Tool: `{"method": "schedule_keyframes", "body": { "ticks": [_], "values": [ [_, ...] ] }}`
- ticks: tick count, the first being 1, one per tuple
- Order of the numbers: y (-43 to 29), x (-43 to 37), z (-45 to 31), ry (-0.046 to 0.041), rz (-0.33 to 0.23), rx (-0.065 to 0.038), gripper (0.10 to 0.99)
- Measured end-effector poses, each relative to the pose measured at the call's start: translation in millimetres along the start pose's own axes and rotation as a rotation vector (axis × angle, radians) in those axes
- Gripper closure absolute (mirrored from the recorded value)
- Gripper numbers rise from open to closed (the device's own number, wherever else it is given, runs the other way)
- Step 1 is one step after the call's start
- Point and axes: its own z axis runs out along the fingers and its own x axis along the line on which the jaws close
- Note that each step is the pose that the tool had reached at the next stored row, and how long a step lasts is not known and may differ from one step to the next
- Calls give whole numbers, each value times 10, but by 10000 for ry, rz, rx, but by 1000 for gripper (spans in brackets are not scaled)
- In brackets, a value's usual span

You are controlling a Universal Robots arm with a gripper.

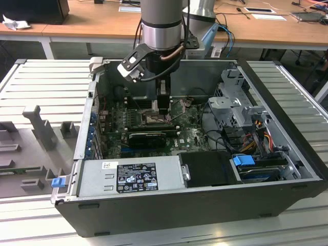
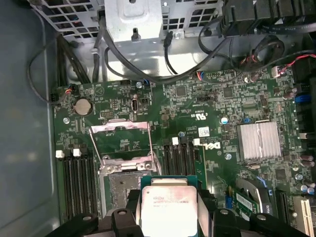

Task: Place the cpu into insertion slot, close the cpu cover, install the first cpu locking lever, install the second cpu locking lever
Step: 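Place the cpu into insertion slot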

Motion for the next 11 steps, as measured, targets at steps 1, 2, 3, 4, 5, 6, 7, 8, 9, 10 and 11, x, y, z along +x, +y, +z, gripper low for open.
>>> {"method": "schedule_keyframes", "body": {
  "ticks": [1, 2, 3, 4, 5, 6, 7, 8, 9, 10, 11],
  "values": [
    [-5, 5, 30, 9, -120, 1, 545],
    [-6, 5, 42, 22, -274, 3, 545],
    [-7, 5, 54, 39, -473, 5, 545],
    [-8, 5, 70, 61, -734, 8, 545],
    [-9, 5, 79, 74, -894, 10, 545],
    [-10, 5, 90, 89, -1071, 11, 545],
    [-10, 5, 96, 94, -1131, 11, 545],
    [-11, 5, 97, 92, -1152, 14, 545],
    [-11, 5, 98, 92, -1153, 14, 545],
    [-11, 6, 103, 97, -1153, 11, 545],
    [-11, 7, 112, 98, -1155, 11, 545]
  ]
}}
